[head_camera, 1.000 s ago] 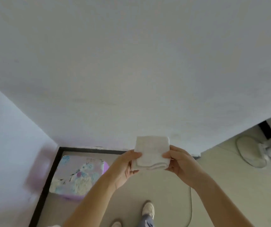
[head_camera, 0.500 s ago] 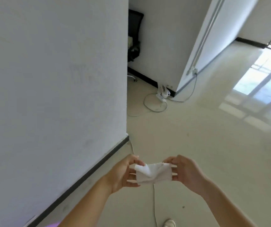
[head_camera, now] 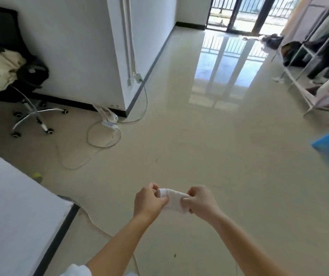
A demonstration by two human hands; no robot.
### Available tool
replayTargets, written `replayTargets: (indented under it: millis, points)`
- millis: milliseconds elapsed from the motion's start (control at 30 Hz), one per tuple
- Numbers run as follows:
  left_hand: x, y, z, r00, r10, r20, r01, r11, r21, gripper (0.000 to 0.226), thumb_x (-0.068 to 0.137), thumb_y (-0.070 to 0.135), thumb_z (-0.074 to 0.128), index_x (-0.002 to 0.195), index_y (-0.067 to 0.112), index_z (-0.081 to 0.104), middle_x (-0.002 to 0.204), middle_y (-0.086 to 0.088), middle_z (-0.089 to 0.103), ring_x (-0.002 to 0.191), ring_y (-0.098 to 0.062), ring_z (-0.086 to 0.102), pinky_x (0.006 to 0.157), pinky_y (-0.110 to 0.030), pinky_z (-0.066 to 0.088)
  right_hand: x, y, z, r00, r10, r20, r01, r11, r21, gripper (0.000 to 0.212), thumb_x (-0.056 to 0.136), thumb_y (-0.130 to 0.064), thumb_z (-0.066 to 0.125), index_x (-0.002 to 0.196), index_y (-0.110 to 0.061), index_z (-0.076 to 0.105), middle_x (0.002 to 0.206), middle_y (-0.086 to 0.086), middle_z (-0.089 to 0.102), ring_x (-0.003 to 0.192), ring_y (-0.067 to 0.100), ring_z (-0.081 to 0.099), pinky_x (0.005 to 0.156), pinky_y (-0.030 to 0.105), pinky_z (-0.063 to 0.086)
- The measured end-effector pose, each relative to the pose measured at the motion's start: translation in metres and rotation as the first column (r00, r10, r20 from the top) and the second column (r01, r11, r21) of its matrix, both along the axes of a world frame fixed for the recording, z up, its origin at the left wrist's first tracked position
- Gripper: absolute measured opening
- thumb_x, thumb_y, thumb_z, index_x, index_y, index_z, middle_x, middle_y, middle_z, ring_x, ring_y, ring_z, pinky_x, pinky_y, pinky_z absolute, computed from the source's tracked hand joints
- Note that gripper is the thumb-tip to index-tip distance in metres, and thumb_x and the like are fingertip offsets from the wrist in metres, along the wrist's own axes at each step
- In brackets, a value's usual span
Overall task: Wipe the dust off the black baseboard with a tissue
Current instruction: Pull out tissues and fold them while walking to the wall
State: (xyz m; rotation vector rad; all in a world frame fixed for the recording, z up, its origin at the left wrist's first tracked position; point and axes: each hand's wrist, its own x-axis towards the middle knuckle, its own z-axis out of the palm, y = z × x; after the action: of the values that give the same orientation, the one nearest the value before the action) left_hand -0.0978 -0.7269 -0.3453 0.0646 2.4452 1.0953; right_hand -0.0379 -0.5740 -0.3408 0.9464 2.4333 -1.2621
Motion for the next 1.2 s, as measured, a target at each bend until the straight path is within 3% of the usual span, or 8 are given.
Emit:
replayTargets:
  millis: [200,267,400,500,600,700,900,1200]
  points:
    - [-0.095,0.079,-0.002,0.995,-0.064,-0.081,0.068,0.997,0.048,0.022,0.077,0.029,0.075,0.081,0.018,0.055,0.069,0.01,0.059,0.07,-0.014,0.06,0.054,-0.016,0.038,-0.098,0.048,-0.015,0.99,-0.081,-0.113,0.087,0.995,0.052,0.015,0.067,-0.015,0.062,0.062,-0.014,0.048,0.062,0.002,0.054,0.057,0.018,0.045,0.048,0.027,0.033]
    - [-0.138,0.1,-0.006,0.998,-0.066,-0.013,0.067,0.992,0.103,0.019,0.078,0.033,0.074,0.081,0.019,0.061,0.07,0.013,0.062,0.069,-0.01,0.061,0.057,-0.014,0.044,-0.14,0.068,-0.02,0.982,-0.139,-0.131,0.137,0.99,-0.027,0.013,0.064,-0.019,0.063,0.062,-0.011,0.053,0.06,0.004,0.057,0.055,0.02,0.05,0.049,0.028,0.038]
    - [-0.236,0.132,-0.017,0.973,-0.078,0.217,0.009,0.952,0.306,0.027,0.078,0.041,0.064,0.083,0.017,0.074,0.078,0.0,0.074,0.079,-0.02,0.07,0.079,-0.038,0.055,-0.236,0.109,-0.019,0.948,-0.293,-0.123,0.256,0.933,-0.253,0.026,0.057,-0.028,0.064,0.065,-0.004,0.067,0.059,0.007,0.061,0.055,0.018,0.055,0.055,0.028,0.043]
    - [-0.307,0.156,-0.014,0.949,-0.102,0.298,-0.022,0.923,0.385,0.032,0.095,0.035,0.051,0.092,0.015,0.076,0.087,-0.002,0.076,0.088,-0.019,0.071,0.081,-0.031,0.054,-0.3,0.135,-0.014,0.901,-0.429,-0.06,0.333,0.776,-0.535,0.015,0.076,-0.018,0.061,0.072,-0.005,0.068,0.072,0.013,0.064,0.065,0.021,0.061,0.066,0.03,0.05]
    - [-0.373,0.185,-0.004,0.941,-0.106,0.32,-0.028,0.922,0.386,0.043,0.099,0.038,0.039,0.096,0.018,0.077,0.089,-0.001,0.076,0.089,-0.017,0.07,0.085,-0.03,0.053,-0.354,0.164,-0.008,0.904,-0.426,-0.04,0.294,0.687,-0.665,0.02,0.088,-0.019,0.06,0.09,-0.006,0.075,0.088,0.013,0.074,0.08,0.022,0.068,0.078,0.031,0.051]
    - [-0.43,0.218,0.004,0.927,-0.118,0.355,-0.043,0.909,0.415,0.05,0.102,0.04,0.03,0.099,0.016,0.074,0.089,-0.005,0.075,0.091,-0.016,0.069,0.081,-0.027,0.05,-0.405,0.196,-0.008,0.907,-0.411,-0.097,0.241,0.692,-0.68,0.027,0.084,-0.022,0.069,0.099,-0.001,0.073,0.1,0.014,0.074,0.093,0.025,0.07,0.088,0.034,0.051]
    - [-0.549,0.303,-0.005,0.919,-0.085,0.385,-0.111,0.882,0.458,0.038,0.104,0.037,0.027,0.111,0.017,0.059,0.086,-0.008,0.075,0.088,-0.019,0.069,0.079,-0.029,0.05,-0.524,0.283,-0.028,0.842,-0.538,-0.04,0.356,0.611,-0.707,0.015,0.079,0.004,0.063,0.092,0.008,0.069,0.089,0.022,0.067,0.078,0.024,0.065,0.069,0.026,0.053]
    - [-0.746,0.416,-0.029,0.937,0.238,0.257,-0.3,0.924,0.239,0.026,0.097,0.023,0.039,0.101,0.015,0.063,0.085,0.0,0.069,0.09,-0.022,0.063,0.086,-0.038,0.049,-0.736,0.422,-0.03,0.936,-0.348,0.058,0.31,0.732,-0.607,0.008,0.079,-0.005,0.064,0.082,-0.01,0.069,0.075,0.004,0.065,0.068,0.015,0.061,0.065,0.025,0.047]
